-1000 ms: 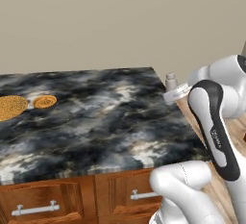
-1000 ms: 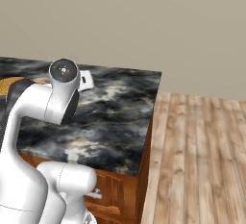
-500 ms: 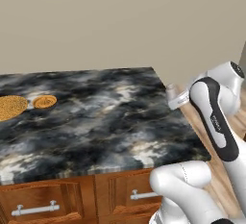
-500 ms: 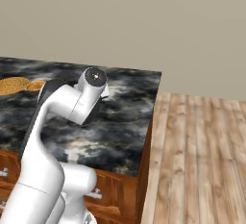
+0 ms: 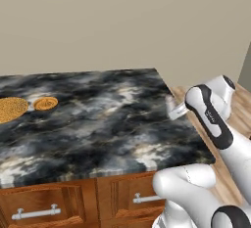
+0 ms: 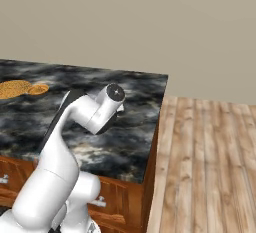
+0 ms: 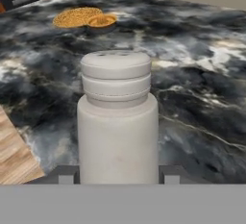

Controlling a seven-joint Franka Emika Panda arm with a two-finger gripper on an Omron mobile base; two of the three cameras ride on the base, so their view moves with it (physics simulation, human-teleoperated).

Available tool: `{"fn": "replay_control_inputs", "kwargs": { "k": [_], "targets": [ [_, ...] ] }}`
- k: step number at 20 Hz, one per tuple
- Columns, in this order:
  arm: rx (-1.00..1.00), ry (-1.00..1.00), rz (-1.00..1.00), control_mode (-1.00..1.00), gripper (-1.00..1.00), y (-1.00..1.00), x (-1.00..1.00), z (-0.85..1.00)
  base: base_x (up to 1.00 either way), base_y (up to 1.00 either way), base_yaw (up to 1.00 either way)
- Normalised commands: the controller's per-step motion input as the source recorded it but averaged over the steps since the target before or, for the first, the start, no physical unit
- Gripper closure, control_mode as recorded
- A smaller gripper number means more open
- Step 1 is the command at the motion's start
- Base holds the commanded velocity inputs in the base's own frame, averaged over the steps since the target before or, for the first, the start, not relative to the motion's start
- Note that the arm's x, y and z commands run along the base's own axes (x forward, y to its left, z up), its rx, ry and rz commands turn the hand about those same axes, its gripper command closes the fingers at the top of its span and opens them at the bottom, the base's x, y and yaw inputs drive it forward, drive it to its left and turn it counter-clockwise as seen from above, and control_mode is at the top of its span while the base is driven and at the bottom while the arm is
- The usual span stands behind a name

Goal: Move the condiment bottle and shaker from the cabinet to the dining counter.

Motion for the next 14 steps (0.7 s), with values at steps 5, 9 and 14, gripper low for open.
{"fn": "replay_control_inputs", "kwargs": {
  "k": [5,9,14],
  "targets": [
    [0.06,0.00,0.00,-1.00,1.00,0.00,0.45,-0.53,0.00,0.00,0.00],
    [0.00,0.06,-0.05,-1.00,1.00,0.08,0.55,-0.24,0.00,0.00,0.00],
    [0.00,0.06,-0.20,-1.00,1.00,0.25,0.49,-0.07,0.00,0.00,0.00]
  ]
}}
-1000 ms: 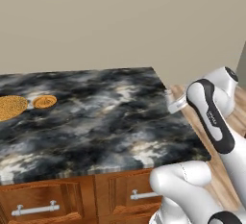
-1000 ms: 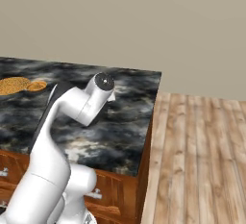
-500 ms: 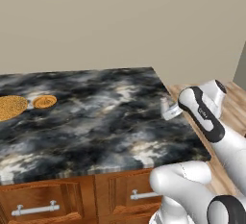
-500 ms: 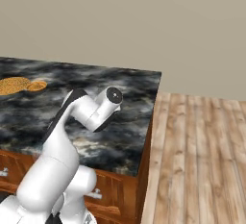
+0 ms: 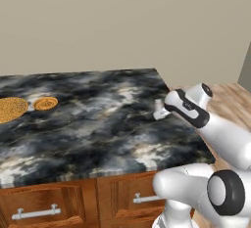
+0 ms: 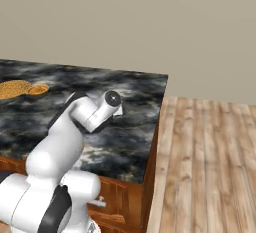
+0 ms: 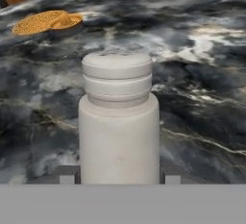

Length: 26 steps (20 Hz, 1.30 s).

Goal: Move the condiment bottle and shaker from the cabinet to the dining counter.

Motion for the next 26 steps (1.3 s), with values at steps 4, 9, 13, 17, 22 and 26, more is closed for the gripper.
{"fn": "replay_control_inputs", "kwargs": {
  "k": [4,9,13,17,22,26],
  "targets": [
    [0.00,0.02,-0.19,-1.00,1.00,0.15,0.48,-0.14,0.00,0.00,0.00],
    [0.00,0.06,-0.11,-1.00,1.00,0.03,0.24,-0.09,0.00,0.00,0.00],
    [0.00,0.05,0.00,-1.00,1.00,0.00,0.09,-0.25,0.00,0.00,0.00],
    [0.00,0.00,0.06,-1.00,1.00,0.01,0.16,-0.25,0.00,0.00,0.00],
    [0.00,0.00,0.10,-1.00,1.00,0.00,0.18,-0.33,0.00,0.00,0.00],
    [0.00,0.03,0.09,-1.00,1.00,0.00,0.14,-0.27,0.00,0.00,0.00]
  ]
}}
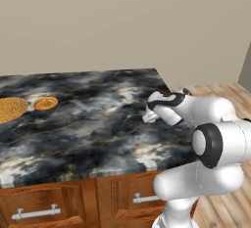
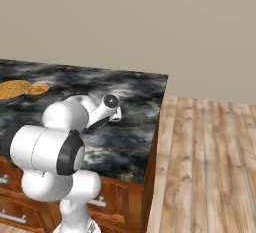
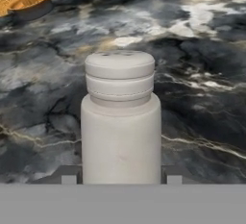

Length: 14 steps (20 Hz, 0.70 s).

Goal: Move the condiment bottle and shaker from the cabinet to the dining counter.

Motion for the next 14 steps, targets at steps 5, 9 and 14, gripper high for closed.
{"fn": "replay_control_inputs", "kwargs": {
  "k": [5,9,14],
  "targets": [
    [0.00,0.00,0.07,-1.00,1.00,0.00,0.14,-0.32,0.00,0.00,0.00],
    [0.00,0.02,0.11,-1.00,1.00,0.00,0.11,-0.18,0.00,0.00,0.00],
    [0.00,-0.13,0.09,-1.00,1.00,0.01,0.03,-0.23,0.00,0.00,0.00]
  ]
}}
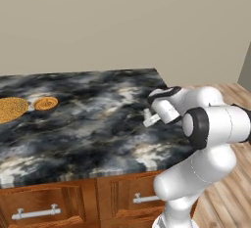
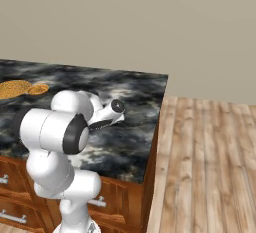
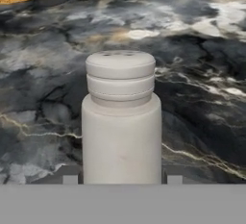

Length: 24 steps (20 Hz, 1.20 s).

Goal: Move the condiment bottle and shaker from the cabinet to the dining counter.

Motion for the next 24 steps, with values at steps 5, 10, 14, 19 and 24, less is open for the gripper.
{"fn": "replay_control_inputs", "kwargs": {
  "k": [5,10,14,19,24],
  "targets": [
    [0.00,-0.15,0.09,-1.00,1.00,0.00,0.02,-0.22,0.00,0.00,0.00],
    [0.00,-0.07,0.05,-1.00,1.00,0.01,0.02,-0.19,0.00,0.00,0.00],
    [0.02,-0.07,0.01,-1.00,1.00,0.00,0.08,-0.10,0.00,0.00,0.00],
    [0.06,-0.08,0.00,-1.00,1.00,0.00,0.11,-0.01,0.00,0.00,0.00],
    [0.09,-0.02,0.00,-1.00,1.00,0.00,0.18,0.00,0.00,0.00,0.00]
  ]
}}
